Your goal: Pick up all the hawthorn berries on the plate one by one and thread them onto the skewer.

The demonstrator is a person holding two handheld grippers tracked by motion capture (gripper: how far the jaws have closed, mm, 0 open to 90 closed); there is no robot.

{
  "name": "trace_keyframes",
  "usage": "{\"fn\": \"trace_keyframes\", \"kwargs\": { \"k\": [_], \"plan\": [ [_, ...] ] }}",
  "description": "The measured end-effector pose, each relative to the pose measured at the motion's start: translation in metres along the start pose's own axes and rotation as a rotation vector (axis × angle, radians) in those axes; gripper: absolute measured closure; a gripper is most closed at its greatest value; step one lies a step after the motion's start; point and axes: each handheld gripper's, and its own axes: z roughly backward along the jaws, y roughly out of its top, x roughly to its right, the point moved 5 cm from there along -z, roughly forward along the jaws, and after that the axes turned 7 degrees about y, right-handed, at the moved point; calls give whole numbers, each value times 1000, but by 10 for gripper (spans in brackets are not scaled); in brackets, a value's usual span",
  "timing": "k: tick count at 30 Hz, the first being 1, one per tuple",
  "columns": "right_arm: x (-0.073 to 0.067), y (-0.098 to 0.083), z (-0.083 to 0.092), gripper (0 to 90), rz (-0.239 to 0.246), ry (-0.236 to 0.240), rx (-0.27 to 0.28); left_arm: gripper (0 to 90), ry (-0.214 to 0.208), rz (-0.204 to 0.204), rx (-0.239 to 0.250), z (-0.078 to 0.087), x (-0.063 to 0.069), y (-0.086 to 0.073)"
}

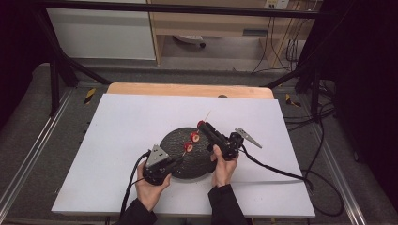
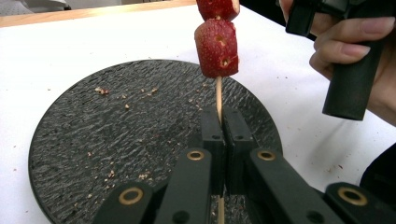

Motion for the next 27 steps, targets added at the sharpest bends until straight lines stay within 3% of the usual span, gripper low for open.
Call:
{"fn": "trace_keyframes", "kwargs": {
  "k": [9,15,21,27],
  "plan": [
    [1,-2,0,631,11,-3,-21,882,-3,4,-3,-2,-1,0],
    [1,-1,1,614,22,-6,-67,883,-7,7,-5,-2,-1,-1],
    [-2,9,7,500,97,-14,-117,883,-9,10,-5,3,-6,-2],
    [1,12,15,316,189,-31,-268,883,-4,19,-12,8,-13,-5]
  ]
}}
